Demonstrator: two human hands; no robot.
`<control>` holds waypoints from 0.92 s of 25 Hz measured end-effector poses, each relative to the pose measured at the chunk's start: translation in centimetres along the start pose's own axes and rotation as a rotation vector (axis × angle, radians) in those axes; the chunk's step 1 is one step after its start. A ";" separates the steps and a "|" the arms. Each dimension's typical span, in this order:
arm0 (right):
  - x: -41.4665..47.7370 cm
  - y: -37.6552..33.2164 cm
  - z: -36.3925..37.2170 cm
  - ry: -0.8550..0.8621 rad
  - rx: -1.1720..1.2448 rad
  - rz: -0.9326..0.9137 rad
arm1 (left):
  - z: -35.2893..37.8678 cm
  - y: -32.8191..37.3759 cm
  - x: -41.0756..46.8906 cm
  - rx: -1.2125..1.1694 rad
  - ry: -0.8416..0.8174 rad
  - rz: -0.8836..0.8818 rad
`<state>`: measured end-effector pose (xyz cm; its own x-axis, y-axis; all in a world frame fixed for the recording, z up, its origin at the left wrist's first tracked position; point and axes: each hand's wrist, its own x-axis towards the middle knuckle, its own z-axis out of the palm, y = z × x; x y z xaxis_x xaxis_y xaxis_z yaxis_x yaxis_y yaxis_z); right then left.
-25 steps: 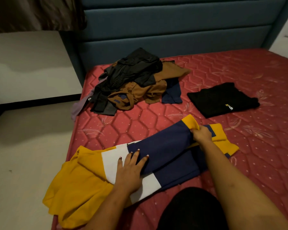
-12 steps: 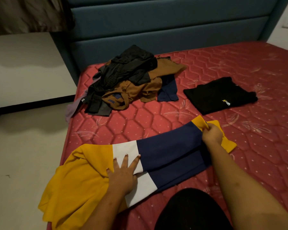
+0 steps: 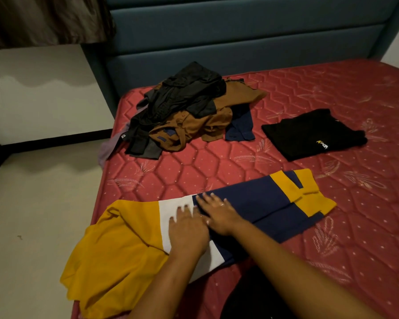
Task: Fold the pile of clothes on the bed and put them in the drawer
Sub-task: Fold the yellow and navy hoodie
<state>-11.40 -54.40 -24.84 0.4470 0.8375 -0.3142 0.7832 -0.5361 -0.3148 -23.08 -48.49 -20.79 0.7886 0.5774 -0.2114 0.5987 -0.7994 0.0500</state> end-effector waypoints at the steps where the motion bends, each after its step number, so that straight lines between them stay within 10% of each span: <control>1: 0.0 -0.3 0.6 -0.040 -0.033 -0.027 | 0.5 -0.1 0.7 -0.055 0.007 0.086; 15: -4.2 16.3 -1.2 0.288 -0.227 0.532 | 6.1 -1.7 2.2 -0.211 -0.034 -0.047; 23: -5.2 20.0 -2.8 0.379 0.221 0.987 | 6.4 -1.5 2.6 -0.212 -0.024 -0.053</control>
<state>3.15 -69.23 -27.00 0.9726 -0.0174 -0.2319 -0.0747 -0.9677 -0.2409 -22.83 -46.90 -27.62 0.7534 0.6112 -0.2427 0.6571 -0.7139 0.2420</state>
